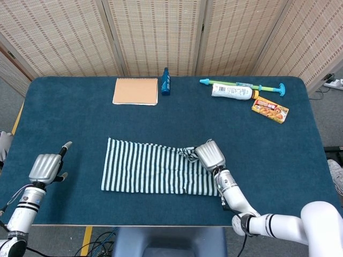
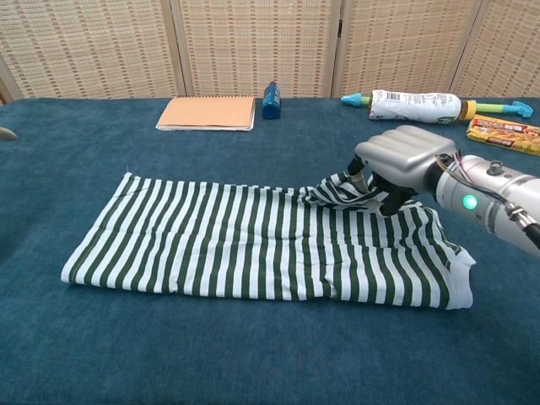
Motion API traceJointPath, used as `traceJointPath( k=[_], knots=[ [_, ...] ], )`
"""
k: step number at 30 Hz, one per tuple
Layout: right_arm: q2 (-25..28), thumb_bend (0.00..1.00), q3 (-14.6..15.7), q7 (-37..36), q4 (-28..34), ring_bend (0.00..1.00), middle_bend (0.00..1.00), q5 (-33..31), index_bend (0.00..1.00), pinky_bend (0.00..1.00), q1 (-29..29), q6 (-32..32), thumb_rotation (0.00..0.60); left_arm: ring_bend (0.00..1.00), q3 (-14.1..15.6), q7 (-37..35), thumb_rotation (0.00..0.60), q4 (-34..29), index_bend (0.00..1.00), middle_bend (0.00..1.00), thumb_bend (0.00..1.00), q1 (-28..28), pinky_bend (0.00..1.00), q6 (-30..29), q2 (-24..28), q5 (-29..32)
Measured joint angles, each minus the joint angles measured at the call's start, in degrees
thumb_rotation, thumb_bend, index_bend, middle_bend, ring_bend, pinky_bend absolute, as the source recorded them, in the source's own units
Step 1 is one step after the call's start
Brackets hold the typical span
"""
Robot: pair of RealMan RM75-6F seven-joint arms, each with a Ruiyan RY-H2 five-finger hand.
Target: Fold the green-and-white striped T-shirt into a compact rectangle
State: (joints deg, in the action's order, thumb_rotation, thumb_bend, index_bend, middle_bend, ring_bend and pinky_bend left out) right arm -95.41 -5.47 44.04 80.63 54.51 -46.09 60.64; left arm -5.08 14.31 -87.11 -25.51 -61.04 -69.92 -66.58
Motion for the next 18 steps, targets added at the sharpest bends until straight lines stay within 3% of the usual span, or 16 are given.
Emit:
traceJointPath(
  k=[5,10,14,18],
  knots=[
    [0.65,0.44,1.69,-0.23,1.98,1.00,0.95,2.11,0.51,1.00,1.50,1.11,0.600,0.77,0.06,0.13,0.600,-0.06,0.00,0.86,0.27,0.00,0.97,0.06,-0.01,-0.01],
    [1.96,0.44,3.20,-0.71,4.82,1.00,0.94,4.01,0.28,1.00,2.86,1.64,0.600,0.77,0.06,0.27,0.600,-0.15,0.00,0.86,0.27,-0.06,0.97,0.13,-0.04,0.06],
    [3.65,0.44,4.43,-0.88,7.72,1.00,0.94,4.92,0.17,1.00,3.84,1.59,0.600,0.77,0.07,0.25,0.600,-0.17,0.00,0.86,0.27,-0.07,0.97,0.18,-0.05,0.08],
    [5.60,0.44,5.25,-2.34,10.84,1.00,0.94,7.08,0.15,1.00,4.87,1.91,0.600,0.77,0.07,0.19,0.600,-0.13,0.00,0.86,0.27,-0.11,0.97,0.37,0.00,0.17]
  ],
)
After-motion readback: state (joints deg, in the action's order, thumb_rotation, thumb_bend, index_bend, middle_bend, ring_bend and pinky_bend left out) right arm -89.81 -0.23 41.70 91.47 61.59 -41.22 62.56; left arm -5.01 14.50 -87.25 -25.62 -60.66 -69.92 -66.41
